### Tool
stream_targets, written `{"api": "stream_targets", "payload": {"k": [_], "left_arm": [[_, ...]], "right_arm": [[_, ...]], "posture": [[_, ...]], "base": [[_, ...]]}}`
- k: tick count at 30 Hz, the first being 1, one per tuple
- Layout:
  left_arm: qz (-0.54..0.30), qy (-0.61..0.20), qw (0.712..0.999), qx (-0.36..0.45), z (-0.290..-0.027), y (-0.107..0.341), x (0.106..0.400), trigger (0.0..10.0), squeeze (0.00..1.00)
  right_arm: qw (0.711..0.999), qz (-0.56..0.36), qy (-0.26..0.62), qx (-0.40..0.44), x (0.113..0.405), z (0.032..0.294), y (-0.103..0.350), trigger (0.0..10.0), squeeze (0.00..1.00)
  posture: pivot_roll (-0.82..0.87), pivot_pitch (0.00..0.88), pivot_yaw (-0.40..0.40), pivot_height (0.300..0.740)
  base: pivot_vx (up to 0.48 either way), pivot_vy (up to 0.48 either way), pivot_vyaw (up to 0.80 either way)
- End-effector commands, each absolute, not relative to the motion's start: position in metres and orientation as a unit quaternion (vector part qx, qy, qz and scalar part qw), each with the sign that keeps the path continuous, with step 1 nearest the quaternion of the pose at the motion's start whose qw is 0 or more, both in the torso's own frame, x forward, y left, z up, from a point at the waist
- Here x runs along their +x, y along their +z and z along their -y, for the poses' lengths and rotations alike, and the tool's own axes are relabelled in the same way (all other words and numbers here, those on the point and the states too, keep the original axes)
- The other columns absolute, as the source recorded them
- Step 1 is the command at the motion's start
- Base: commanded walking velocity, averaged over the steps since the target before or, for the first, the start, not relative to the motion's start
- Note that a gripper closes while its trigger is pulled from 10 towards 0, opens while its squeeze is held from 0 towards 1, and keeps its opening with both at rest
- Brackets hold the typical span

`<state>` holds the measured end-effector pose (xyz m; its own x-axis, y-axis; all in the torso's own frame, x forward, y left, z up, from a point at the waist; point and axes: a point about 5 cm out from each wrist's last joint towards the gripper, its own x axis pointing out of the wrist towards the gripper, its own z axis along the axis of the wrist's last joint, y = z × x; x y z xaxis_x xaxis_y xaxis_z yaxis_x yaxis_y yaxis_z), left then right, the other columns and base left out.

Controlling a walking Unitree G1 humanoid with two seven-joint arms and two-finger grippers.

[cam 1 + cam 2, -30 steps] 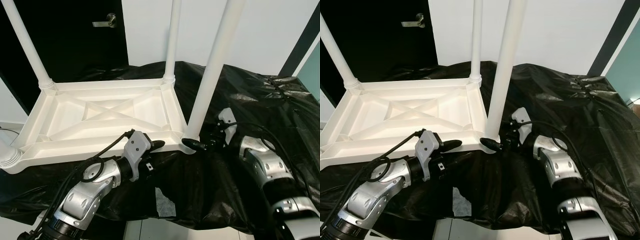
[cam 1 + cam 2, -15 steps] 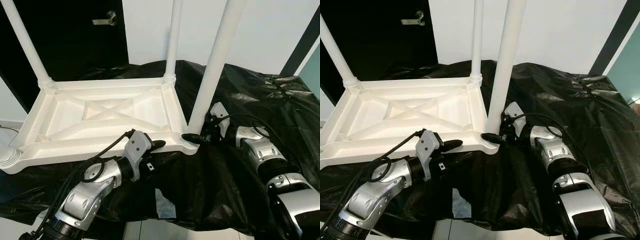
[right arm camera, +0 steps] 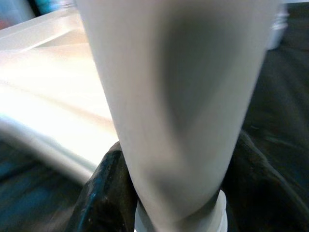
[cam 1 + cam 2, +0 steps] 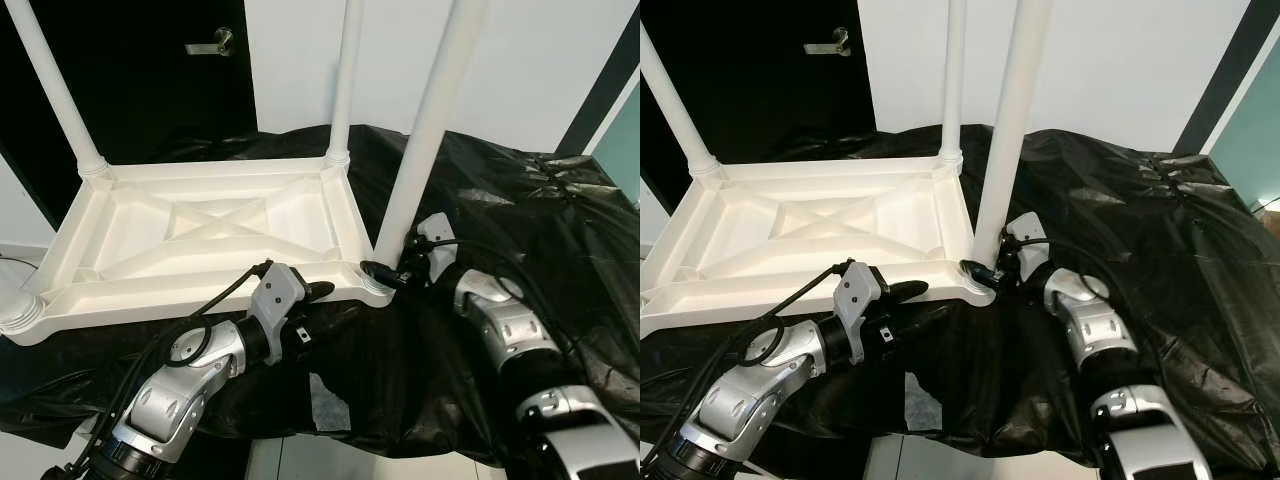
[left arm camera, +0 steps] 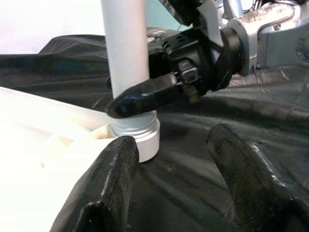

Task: Building children table

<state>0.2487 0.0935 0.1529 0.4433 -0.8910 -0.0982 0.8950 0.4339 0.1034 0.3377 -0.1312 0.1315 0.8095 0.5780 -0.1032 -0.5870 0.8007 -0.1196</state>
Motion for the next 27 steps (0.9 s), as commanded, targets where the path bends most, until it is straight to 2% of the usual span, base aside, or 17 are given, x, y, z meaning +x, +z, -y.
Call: {"api": "stream_targets", "payload": {"k": [1,2,5,7,10,20,21,23,24,27], "left_arm": [[-0.020,-0.554,0.829,0.075,-0.090,0.151,0.245,10.0,0.00],[-0.020,-0.554,0.829,0.075,-0.090,0.151,0.245,10.0,0.00],[-0.019,-0.554,0.829,0.076,-0.090,0.150,0.246,10.0,0.00],[-0.019,-0.554,0.829,0.075,-0.090,0.151,0.246,10.0,0.00],[-0.023,-0.558,0.826,0.077,-0.091,0.149,0.246,10.0,0.00],[-0.022,-0.561,0.823,0.080,-0.090,0.150,0.248,10.0,0.00],[-0.021,-0.561,0.823,0.080,-0.090,0.150,0.248,10.0,0.00],[-0.021,-0.561,0.824,0.080,-0.090,0.150,0.248,10.0,0.00],[-0.021,-0.561,0.823,0.081,-0.090,0.150,0.248,10.0,0.00],[-0.020,-0.560,0.824,0.082,-0.091,0.151,0.249,10.0,0.00]], "right_arm": [[0.982,-0.058,0.170,-0.066,0.330,0.128,0.118,10.0,0.00],[0.982,-0.058,0.170,-0.066,0.330,0.128,0.118,10.0,0.00],[0.998,-0.032,0.045,-0.035,0.314,0.116,0.123,10.0,0.00],[0.999,-0.037,0.032,-0.024,0.309,0.111,0.121,10.0,0.00],[0.997,-0.051,0.058,0.001,0.299,0.092,0.116,10.0,0.00],[0.999,-0.035,0.022,-0.010,0.298,0.103,0.127,10.0,0.00],[0.999,-0.031,0.018,-0.011,0.298,0.105,0.129,10.0,0.31],[0.999,-0.027,0.015,-0.013,0.298,0.108,0.130,10.0,0.31],[1.000,-0.023,0.016,-0.010,0.298,0.111,0.131,10.0,1.00],[0.999,-0.005,0.040,-0.007,0.296,0.116,0.135,10.0,1.00]], "posture": [[0.04,0.000,-0.070,0.740],[0.04,0.000,-0.070,0.740],[0.04,0.000,-0.070,0.740],[0.03,0.000,-0.064,0.740],[0.02,0.000,-0.056,0.740],[0.02,0.000,-0.056,0.740],[0.02,0.000,-0.056,0.740],[0.02,0.000,-0.057,0.740],[0.02,0.000,-0.057,0.740],[0.03,0.000,-0.059,0.740]], "base": [[0.000,0.000,0.00],[0.000,0.000,0.00],[0.000,0.000,0.00],[0.000,0.000,0.00],[0.000,0.000,0.00],[0.000,0.000,0.00],[0.000,0.000,0.00],[0.000,0.000,0.00],[0.000,0.000,0.00],[0.000,0.000,0.00]]}}
